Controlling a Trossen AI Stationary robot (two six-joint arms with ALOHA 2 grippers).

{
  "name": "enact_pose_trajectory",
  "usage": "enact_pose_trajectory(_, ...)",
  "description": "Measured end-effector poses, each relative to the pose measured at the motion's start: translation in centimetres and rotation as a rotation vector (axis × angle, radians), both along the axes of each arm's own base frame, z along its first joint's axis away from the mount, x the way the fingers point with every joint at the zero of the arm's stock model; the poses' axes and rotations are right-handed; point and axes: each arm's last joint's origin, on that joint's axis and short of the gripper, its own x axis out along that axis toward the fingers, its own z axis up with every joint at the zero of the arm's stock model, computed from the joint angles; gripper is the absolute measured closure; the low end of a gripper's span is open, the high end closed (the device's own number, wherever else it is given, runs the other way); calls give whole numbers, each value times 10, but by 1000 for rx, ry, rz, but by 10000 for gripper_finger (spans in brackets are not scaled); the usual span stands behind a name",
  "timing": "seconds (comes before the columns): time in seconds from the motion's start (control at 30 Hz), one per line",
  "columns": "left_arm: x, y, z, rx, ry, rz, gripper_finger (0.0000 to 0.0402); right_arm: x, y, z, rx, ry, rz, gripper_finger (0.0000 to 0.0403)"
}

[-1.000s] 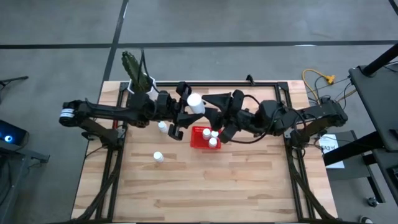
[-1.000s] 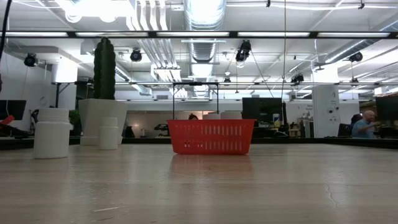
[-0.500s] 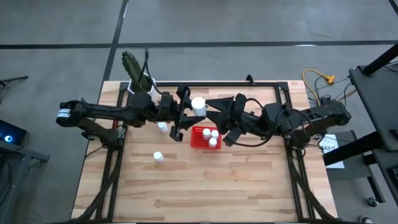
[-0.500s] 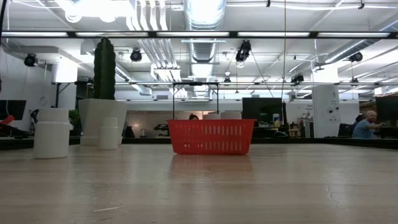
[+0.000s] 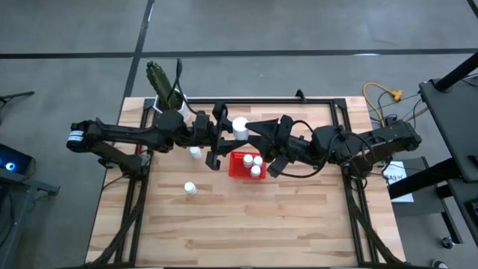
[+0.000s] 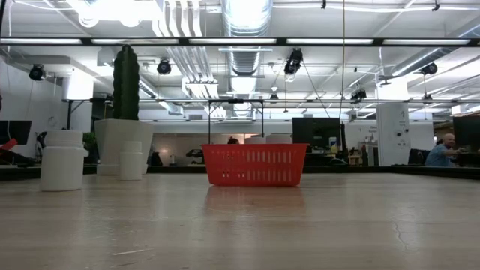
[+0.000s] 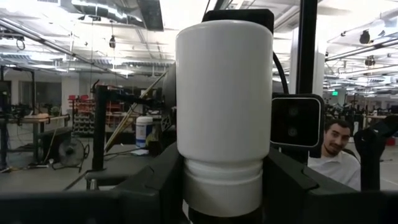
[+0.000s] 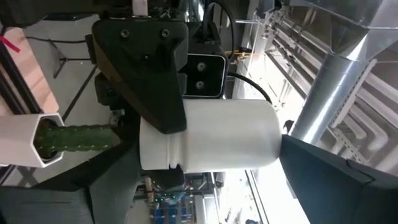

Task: Pick and place pill bottles into a basket
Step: Put the white pill bottle into the red bin

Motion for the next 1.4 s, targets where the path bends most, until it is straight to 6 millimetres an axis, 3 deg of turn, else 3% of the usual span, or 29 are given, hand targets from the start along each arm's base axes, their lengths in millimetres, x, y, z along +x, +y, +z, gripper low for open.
enact_pose_trajectory(0.53,3,0,-10,-22,103,-10,254,4,2,-7,43,37,57,51)
enact_pose_trajectory(0.8,4,-1,-12,-27,122,-37,254,4,2,-11,126,49,66,87)
enact_pose_trajectory(0.97,4,-1,-13,-17,123,-54,252,4,1,-11,163,42,29,88)
enact_pose_trajectory(1.4,8,-2,-26,69,214,-85,177,-9,-4,1,286,-23,6,88)
